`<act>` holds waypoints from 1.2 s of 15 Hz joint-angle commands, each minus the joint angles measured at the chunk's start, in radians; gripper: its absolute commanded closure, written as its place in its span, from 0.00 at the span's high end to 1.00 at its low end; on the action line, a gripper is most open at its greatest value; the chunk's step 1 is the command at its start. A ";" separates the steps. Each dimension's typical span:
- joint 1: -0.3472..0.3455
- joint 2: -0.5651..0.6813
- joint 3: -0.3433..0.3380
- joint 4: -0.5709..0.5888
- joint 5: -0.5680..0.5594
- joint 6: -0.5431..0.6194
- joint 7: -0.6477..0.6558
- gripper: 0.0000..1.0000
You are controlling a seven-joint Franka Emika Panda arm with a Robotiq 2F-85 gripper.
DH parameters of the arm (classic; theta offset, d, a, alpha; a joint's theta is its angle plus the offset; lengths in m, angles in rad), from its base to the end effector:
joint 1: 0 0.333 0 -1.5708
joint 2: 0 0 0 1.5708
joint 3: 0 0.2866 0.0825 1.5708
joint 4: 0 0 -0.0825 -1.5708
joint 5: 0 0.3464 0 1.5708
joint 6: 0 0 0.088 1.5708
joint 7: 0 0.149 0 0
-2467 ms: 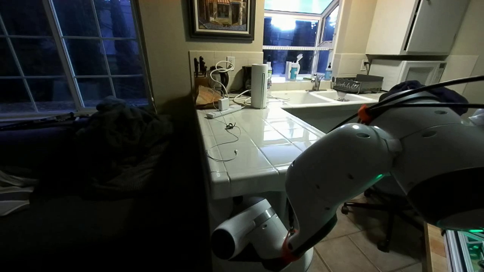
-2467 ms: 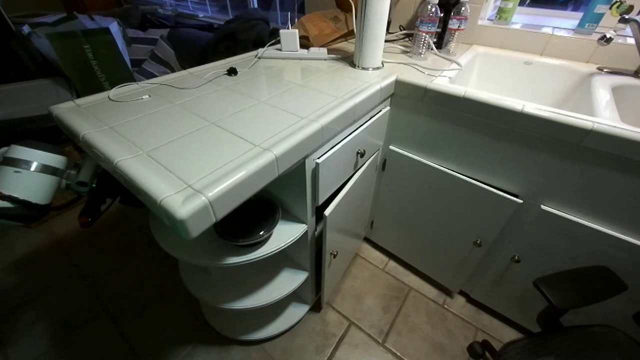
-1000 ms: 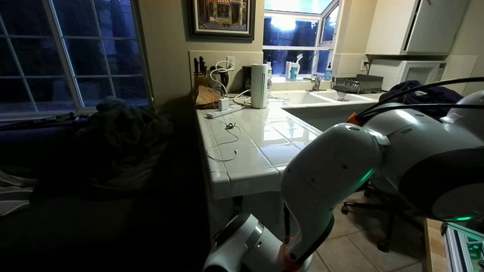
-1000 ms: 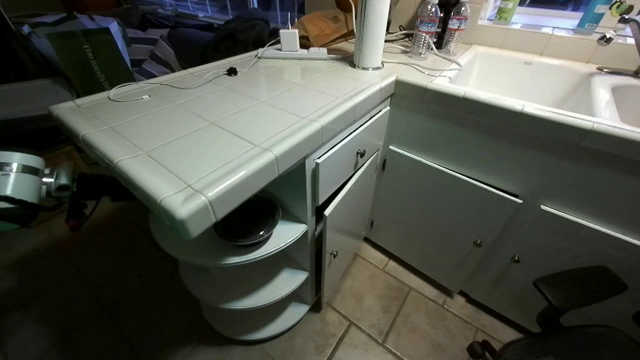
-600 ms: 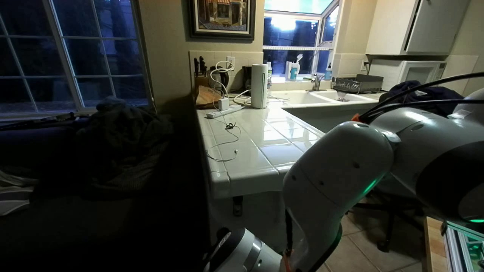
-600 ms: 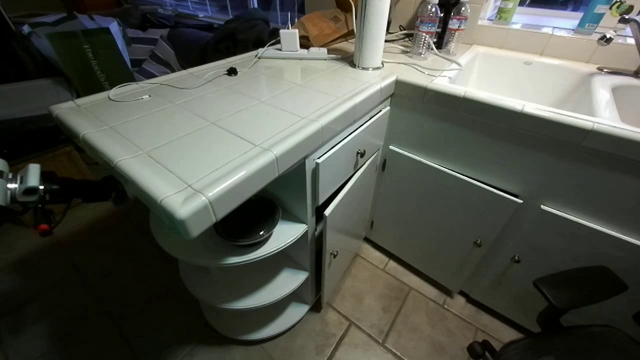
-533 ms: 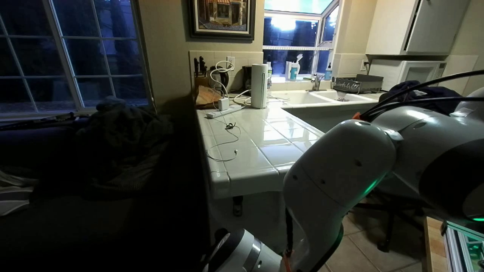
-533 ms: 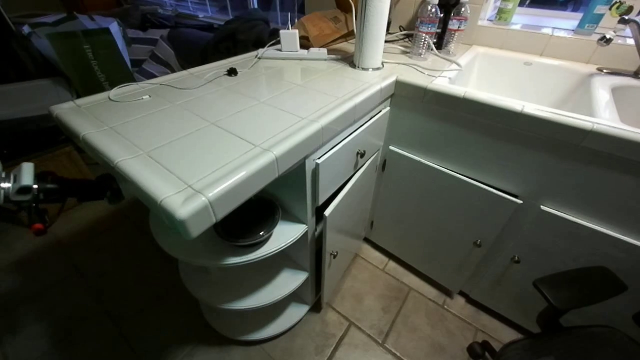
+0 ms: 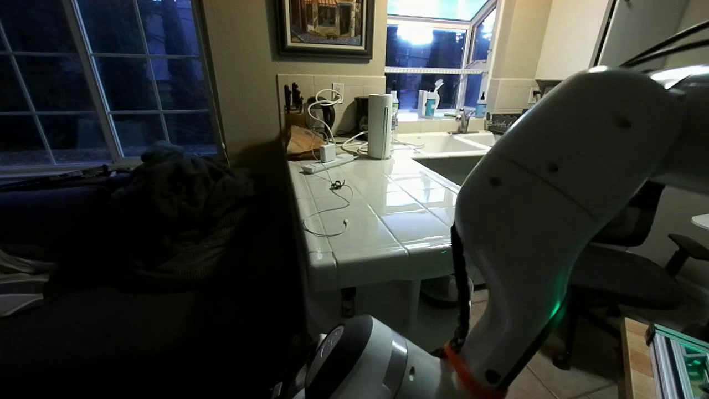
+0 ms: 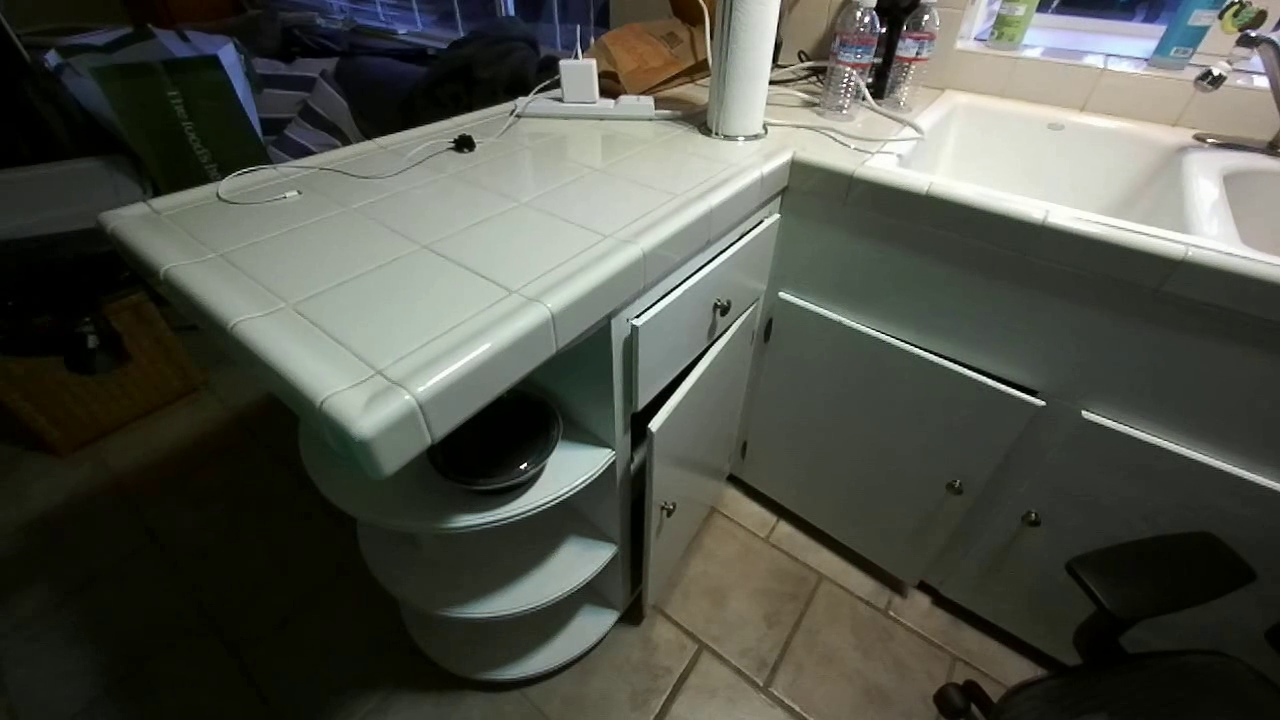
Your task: Pick the spice bottle on the right side of the first left shelf below the counter and put it onto the kitchen counter
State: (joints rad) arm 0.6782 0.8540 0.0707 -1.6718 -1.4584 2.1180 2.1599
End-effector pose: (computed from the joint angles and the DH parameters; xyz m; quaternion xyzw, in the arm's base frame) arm 0.5084 0.3591 0.0909 0.8612 -0.1434 0.4461 0.1972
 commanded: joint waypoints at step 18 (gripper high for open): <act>-0.235 -0.750 0.269 -0.611 0.022 -0.007 -0.075 0.48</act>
State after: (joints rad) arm 0.4721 0.1045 0.3099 -2.2840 -1.4376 2.1144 2.0879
